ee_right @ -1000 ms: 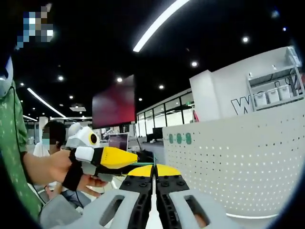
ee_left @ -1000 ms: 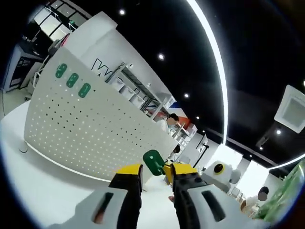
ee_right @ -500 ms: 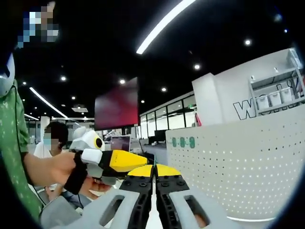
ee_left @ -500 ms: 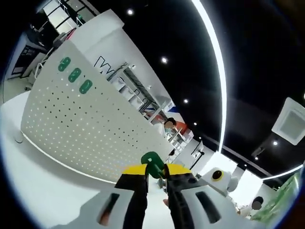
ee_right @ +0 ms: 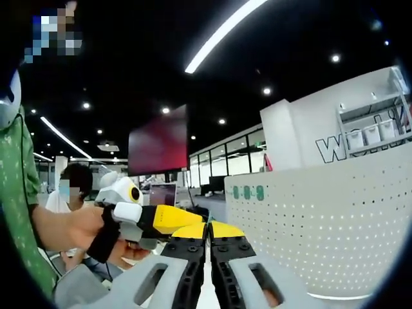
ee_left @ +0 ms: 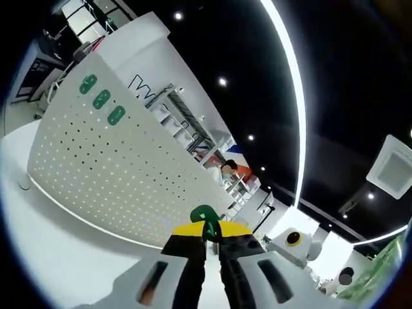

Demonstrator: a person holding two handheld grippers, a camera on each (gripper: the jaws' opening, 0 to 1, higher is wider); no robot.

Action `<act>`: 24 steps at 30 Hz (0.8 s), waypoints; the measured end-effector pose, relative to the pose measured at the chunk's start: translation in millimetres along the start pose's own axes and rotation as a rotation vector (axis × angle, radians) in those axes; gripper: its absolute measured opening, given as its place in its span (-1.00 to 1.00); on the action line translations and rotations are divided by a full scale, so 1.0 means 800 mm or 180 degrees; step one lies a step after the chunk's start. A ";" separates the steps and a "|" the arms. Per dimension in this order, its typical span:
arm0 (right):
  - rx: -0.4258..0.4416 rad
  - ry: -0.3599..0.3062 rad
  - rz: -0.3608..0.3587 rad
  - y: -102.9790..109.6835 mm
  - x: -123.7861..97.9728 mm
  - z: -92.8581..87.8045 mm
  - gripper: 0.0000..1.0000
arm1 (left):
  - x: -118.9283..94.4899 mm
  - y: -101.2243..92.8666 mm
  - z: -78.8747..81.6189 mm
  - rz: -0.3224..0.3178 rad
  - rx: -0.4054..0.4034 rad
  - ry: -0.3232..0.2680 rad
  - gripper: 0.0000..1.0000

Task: Insert the hook assembly into the mounting plate slot until the hook locks in place.

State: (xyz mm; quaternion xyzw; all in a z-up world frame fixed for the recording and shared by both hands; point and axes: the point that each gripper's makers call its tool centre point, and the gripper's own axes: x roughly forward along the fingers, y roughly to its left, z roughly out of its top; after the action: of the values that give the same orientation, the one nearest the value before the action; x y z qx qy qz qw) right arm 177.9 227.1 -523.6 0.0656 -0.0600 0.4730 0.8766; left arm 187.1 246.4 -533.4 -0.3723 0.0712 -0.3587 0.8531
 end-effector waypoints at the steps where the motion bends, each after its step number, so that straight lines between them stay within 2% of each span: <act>1: 0.0002 0.0004 0.0000 0.000 0.000 0.000 -1.00 | 0.000 0.000 0.000 0.0008 0.0013 -0.0004 -0.88; 11: -0.0094 0.0120 -0.0029 0.005 0.004 -0.008 -1.00 | -0.005 -0.001 0.007 0.0095 0.0243 -0.0072 -0.92; 13: -0.0183 0.0177 -0.0058 0.006 0.006 -0.011 -1.00 | -0.006 -0.003 0.008 0.0103 0.0302 -0.0079 -0.92; 18: -0.0273 0.0234 -0.0109 0.005 0.007 -0.013 -1.00 | -0.007 -0.005 0.007 0.0197 0.0681 -0.0032 -0.93; 24: -0.0498 0.0332 -0.0175 0.006 0.010 -0.016 -1.00 | -0.008 -0.008 0.007 0.0339 0.1358 0.0040 -0.93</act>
State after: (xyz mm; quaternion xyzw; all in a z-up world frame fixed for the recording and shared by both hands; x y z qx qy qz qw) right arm 178.6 238.8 -534.5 -0.0262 -0.0493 0.4454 0.8936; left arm 180.8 250.8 -526.0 -0.1768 0.0185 -0.3223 0.9298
